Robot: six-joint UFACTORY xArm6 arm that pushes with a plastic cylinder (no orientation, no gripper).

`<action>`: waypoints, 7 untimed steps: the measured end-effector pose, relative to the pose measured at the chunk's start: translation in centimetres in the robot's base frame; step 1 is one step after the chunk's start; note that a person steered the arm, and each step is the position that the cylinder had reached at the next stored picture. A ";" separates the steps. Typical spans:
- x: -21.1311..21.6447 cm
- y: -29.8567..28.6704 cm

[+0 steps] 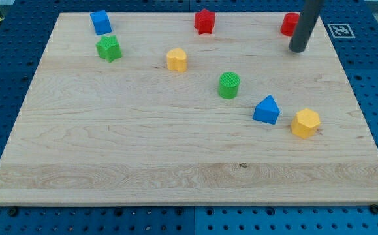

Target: Slide the blue triangle towards left

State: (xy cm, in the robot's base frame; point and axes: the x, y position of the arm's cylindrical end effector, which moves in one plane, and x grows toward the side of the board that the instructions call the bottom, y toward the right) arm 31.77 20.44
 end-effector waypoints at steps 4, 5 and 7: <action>14.9 -8.1; 17.1 -14.7; 17.8 -10.9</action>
State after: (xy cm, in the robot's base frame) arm 49.55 9.51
